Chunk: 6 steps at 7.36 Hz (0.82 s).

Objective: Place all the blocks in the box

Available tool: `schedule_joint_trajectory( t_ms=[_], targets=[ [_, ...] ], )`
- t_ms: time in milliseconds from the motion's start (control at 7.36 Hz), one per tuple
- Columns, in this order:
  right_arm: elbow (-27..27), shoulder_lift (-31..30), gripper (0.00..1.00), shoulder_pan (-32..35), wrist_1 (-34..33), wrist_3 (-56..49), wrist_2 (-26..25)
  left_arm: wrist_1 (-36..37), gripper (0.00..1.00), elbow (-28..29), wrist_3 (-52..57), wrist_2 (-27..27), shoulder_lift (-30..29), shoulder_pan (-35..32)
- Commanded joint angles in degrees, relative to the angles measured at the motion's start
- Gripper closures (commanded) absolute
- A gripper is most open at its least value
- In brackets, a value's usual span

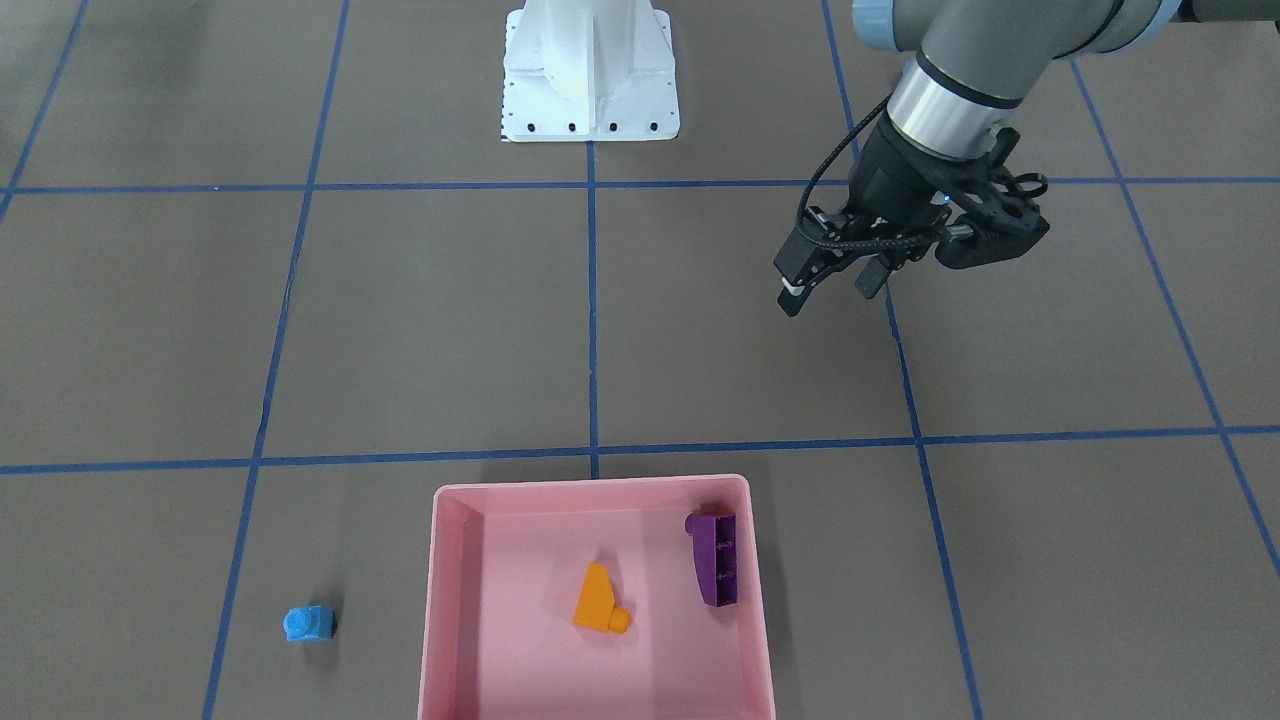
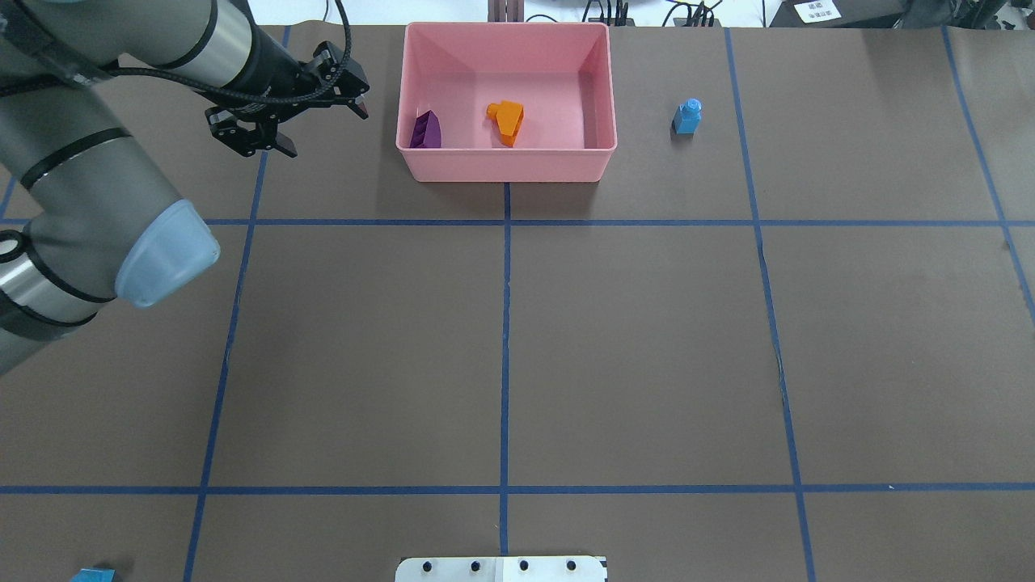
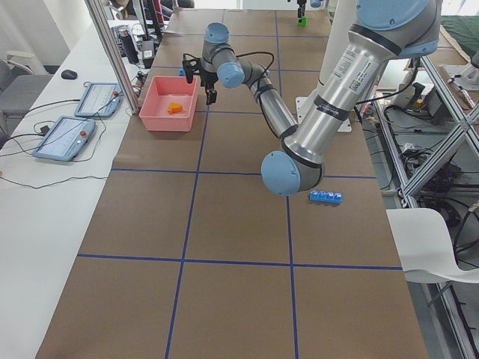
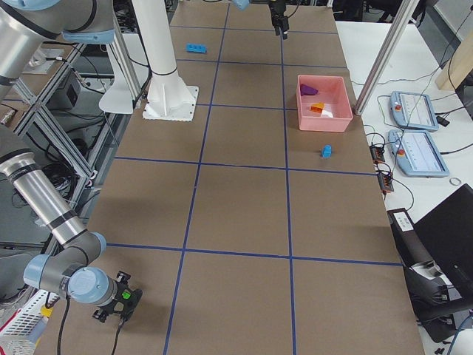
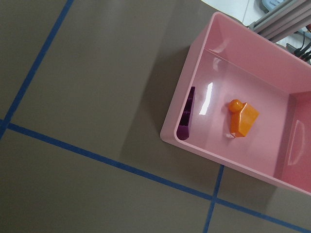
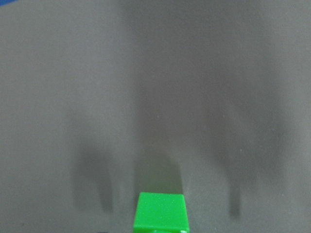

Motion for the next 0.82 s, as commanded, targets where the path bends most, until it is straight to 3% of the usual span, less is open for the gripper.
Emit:
schedule_joint_trajectory(
  t_ms=[0,272,544,680],
  targets=[
    [0.29,0.03,1.0,0.78,0.08,3.48,3.55,0.06,0.0,-5.54,6.91,0.17,9.81,0.13],
    [4.32,-0.06,1.0,0.87,-0.36,5.94,4.98,0.23,0.09,-12.74,13.07,0.35,20.18,1.01],
    [9.58,2.38,1.0,-0.09,-2.63,9.52,5.07,0.24,0.09,-21.0,21.59,1.74,36.5,9.14],
    [13.52,5.62,1.0,-1.23,-6.74,10.68,4.99,0.06,0.0,-21.91,22.06,6.37,41.71,15.89]
  ],
)
